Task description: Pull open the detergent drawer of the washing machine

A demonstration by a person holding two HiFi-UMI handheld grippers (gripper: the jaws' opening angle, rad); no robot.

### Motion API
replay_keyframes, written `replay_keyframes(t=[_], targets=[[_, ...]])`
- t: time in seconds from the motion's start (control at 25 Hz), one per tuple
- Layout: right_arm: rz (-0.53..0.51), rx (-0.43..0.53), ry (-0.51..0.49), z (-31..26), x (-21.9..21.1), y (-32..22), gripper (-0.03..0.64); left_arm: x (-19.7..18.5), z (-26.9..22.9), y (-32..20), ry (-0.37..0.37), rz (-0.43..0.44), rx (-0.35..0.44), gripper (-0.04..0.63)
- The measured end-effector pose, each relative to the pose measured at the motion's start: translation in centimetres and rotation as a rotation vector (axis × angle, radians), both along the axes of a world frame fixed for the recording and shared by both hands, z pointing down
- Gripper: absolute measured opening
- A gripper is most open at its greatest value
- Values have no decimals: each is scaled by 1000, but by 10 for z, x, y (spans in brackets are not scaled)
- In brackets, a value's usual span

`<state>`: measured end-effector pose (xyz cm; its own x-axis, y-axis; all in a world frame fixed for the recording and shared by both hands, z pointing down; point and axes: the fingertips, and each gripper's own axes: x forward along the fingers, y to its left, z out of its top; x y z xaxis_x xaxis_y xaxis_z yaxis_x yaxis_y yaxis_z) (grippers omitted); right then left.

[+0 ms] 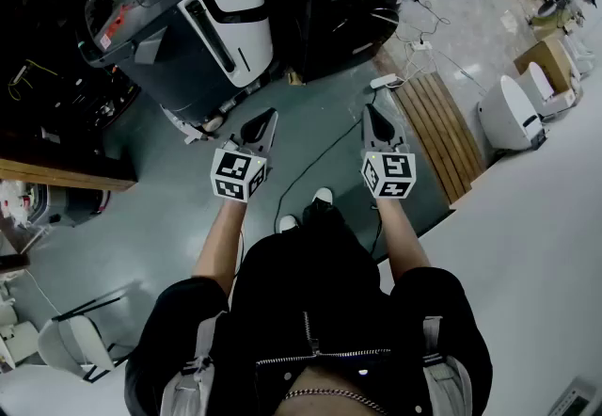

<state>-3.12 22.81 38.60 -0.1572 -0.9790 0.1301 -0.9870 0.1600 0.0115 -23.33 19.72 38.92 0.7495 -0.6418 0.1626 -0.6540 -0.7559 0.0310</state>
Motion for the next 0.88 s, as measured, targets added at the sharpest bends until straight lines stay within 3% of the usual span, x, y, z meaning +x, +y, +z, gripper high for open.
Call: replay_keyframes(t=[0.32, 0.52, 0.88], targets=[[-101, -58, -103, 16, -24, 6, 8, -9, 6, 6, -9, 5, -11, 21], [-92, -47, -54, 12, -31, 4, 8, -13, 4, 0, -10, 9, -7, 21], [-49, -83, -98, 26, -14, -14, 8, 1, 13, -21, -20, 41, -27, 21]])
